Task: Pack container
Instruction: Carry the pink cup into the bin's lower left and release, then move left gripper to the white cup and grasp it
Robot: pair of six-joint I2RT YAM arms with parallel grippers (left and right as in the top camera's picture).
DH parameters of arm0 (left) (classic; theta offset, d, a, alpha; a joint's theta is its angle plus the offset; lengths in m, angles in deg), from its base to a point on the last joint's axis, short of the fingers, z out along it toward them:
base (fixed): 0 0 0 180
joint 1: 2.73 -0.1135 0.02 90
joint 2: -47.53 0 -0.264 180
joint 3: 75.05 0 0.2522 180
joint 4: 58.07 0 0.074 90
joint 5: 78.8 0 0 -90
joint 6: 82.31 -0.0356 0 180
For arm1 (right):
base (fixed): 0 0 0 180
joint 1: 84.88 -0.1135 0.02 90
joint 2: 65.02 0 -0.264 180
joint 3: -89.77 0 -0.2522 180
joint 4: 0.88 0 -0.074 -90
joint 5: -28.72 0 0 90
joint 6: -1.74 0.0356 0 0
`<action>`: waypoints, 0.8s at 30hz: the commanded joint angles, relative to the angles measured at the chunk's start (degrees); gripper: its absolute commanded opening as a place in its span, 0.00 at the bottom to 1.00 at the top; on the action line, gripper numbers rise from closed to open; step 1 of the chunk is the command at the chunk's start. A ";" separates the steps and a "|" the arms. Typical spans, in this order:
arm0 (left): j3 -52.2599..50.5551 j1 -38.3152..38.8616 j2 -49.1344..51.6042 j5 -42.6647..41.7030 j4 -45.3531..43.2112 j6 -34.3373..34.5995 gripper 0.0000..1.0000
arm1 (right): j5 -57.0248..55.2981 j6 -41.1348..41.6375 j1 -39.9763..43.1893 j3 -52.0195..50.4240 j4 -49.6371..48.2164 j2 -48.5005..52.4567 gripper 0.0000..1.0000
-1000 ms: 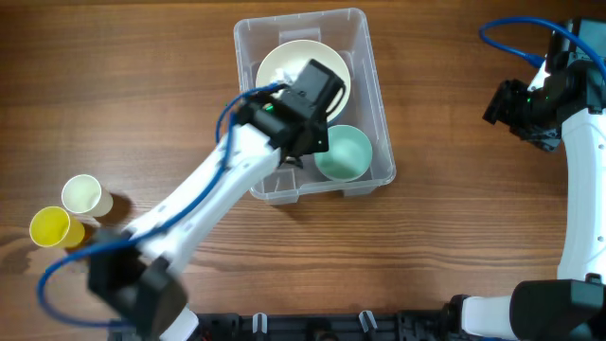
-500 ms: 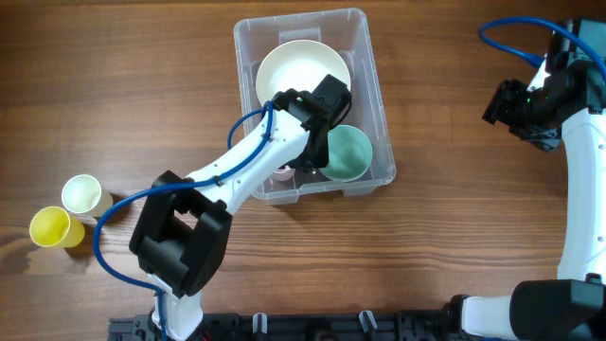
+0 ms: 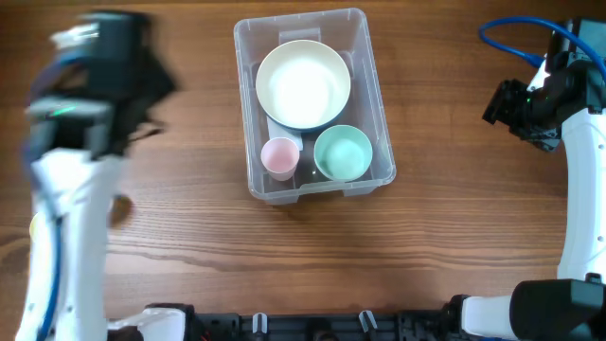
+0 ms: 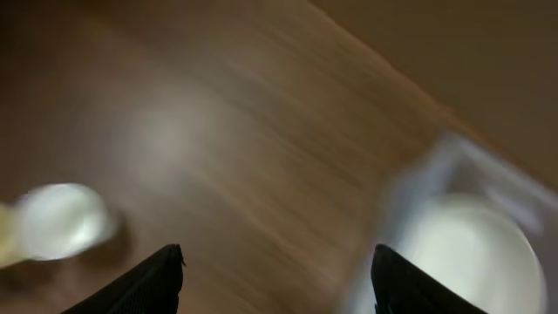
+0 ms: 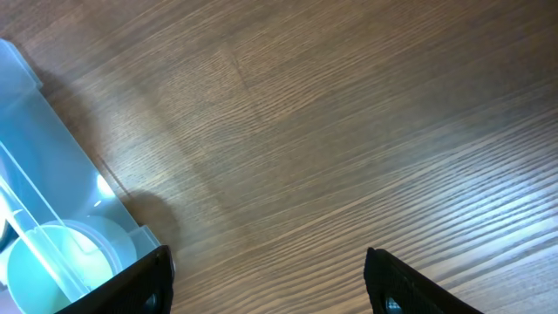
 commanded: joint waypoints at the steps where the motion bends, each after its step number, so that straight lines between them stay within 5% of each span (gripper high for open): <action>1: -2.54 -13.94 2.34 -7.69 2.67 -0.70 0.70 | 0.09 -0.76 -0.13 -0.44 -0.13 -0.31 0.71; 8: -14.69 -25.90 10.40 -10.38 1.11 -0.70 0.70 | 0.09 -0.76 -0.13 -0.44 -0.15 -0.31 0.71; 24: -20.65 -26.80 20.61 -5.81 -7.96 -2.45 0.72 | -0.13 -1.25 -0.13 -0.44 0.42 -0.31 0.71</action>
